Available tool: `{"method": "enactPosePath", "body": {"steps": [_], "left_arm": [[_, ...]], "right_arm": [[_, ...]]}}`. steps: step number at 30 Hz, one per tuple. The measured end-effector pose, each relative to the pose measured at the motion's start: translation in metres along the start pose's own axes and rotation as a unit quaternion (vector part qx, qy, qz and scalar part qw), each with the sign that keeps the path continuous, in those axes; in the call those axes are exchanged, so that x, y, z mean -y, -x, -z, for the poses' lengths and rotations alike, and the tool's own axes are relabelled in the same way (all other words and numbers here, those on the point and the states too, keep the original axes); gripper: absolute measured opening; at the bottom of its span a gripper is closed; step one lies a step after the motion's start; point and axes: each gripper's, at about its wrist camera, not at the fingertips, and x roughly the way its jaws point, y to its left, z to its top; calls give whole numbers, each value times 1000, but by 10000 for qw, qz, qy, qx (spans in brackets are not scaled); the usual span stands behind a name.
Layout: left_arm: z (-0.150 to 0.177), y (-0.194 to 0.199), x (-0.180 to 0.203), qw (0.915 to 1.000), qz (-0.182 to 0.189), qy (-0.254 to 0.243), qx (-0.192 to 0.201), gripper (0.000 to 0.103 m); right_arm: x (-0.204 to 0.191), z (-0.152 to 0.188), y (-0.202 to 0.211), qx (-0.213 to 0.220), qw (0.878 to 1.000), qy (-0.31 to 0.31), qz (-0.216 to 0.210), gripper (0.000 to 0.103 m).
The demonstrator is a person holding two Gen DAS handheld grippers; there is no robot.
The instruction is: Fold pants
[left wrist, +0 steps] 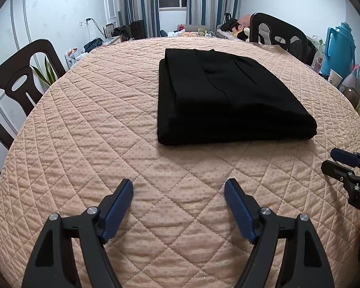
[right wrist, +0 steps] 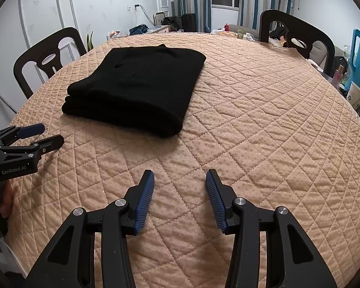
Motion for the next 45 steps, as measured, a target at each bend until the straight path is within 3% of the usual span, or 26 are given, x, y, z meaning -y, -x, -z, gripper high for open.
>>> {"method": "enactPosePath", "body": {"steps": [45], "left_arm": [[2, -4, -3, 10000, -18, 20, -73, 93]], "right_arm": [[1, 0, 0, -5, 10000, 28, 42, 47]]}}
